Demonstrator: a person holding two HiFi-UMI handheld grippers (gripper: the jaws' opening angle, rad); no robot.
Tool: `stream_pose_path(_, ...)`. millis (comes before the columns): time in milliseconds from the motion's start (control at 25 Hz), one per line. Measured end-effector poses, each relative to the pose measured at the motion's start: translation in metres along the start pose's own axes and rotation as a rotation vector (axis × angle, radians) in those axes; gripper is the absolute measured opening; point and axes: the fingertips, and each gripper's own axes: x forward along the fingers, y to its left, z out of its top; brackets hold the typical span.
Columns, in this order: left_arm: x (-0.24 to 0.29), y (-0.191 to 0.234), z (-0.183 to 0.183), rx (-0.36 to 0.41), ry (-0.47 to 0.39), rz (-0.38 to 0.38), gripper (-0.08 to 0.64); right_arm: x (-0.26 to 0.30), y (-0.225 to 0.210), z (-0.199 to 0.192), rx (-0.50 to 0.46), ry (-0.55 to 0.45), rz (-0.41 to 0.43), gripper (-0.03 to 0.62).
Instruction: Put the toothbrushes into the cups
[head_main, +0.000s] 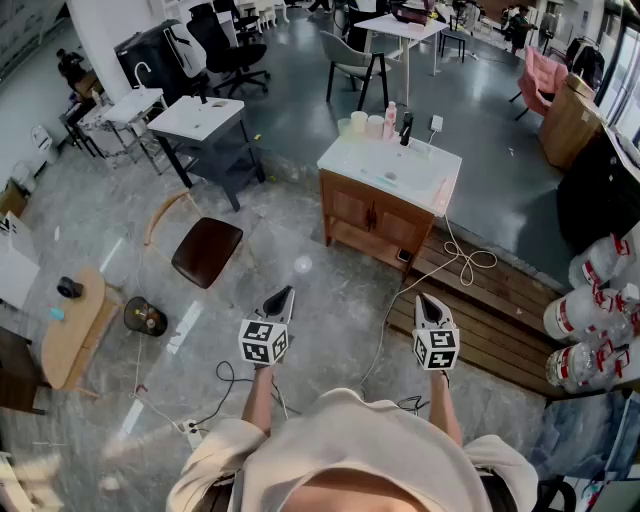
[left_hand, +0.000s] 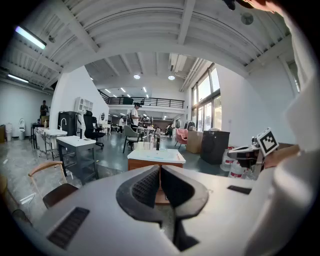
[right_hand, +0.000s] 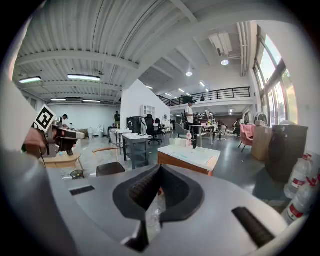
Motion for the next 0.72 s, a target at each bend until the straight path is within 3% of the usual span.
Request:
stream_pose_path(400,-0.001,-0.005,-0.006,-0.009,0.002,0.001,0.015,-0.002,0.003,-0.007,-0.005,0.008,0.009,-0.002)
stream_pose_path(520,0.004,-0.011,-0.01,0.015,0.017,-0.002,0.022,-0.002,0.005,-0.002,-0.002,-0.03,0.048,0.0)
stream_pose_path(560,0.007,-0.014,-0.013,0.027,0.035,-0.014,0.079,-0.001,0.008,0.001,-0.002,-0.046,0.077,0.088)
stream_pose_path(600,0.011,-0.018,-0.017,0.034,0.054,-0.028,0.23,0.001,0.012,0.004,-0.004,-0.059,0.107,0.263)
stream_pose_path(640,0.015,-0.022,-0.019,0.037,0.064,-0.038,0.253,0.002,0.015,0.005,-0.008,-0.068,0.132,0.316)
stream_pose_path(720,0.021,-0.027,-0.022,0.03,0.06,-0.04,0.253,0.005,0.016,0.005,-0.02,-0.073,0.155,0.314)
